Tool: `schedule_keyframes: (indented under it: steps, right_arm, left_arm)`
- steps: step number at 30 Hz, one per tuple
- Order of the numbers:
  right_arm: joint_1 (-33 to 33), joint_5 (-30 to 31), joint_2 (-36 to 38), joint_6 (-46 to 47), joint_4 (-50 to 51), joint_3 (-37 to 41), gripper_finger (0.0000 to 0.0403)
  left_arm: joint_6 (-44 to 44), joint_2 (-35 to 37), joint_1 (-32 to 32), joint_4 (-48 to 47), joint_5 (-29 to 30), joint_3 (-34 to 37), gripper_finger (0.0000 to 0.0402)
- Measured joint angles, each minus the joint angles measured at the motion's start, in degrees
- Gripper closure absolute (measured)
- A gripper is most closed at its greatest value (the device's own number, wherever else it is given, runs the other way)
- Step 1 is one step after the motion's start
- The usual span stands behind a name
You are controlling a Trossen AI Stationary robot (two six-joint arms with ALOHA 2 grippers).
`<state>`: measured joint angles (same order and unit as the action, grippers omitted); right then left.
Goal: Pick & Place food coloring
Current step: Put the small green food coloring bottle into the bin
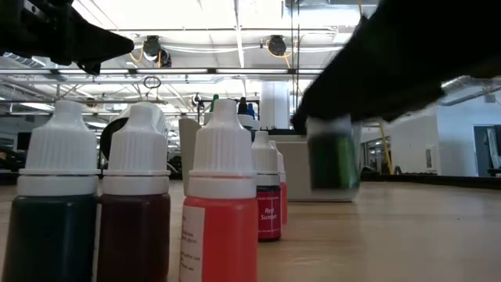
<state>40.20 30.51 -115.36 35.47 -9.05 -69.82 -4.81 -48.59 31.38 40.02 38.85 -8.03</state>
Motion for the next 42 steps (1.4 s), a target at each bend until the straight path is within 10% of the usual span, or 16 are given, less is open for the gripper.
schedule_keyframes:
  steps: [17,25,42]
  right_arm:
    - [-3.5,11.0,18.6,-21.7,10.7,1.5,0.0353]
    - [-12.5,12.5,23.0,-20.2,-2.0,15.5,0.0353]
    - [-18.8,-0.5,20.5,-16.1,-19.9,25.1,0.0353]
  left_arm:
    - [2.3,-0.1,0.2,-1.0,-0.3,0.0,0.0376]
    - [2.1,-0.1,0.2,-0.9,-0.3,0.0,0.0376]
    - [-0.1,-0.1,0.1,-0.8,0.1,0.0,0.0376]
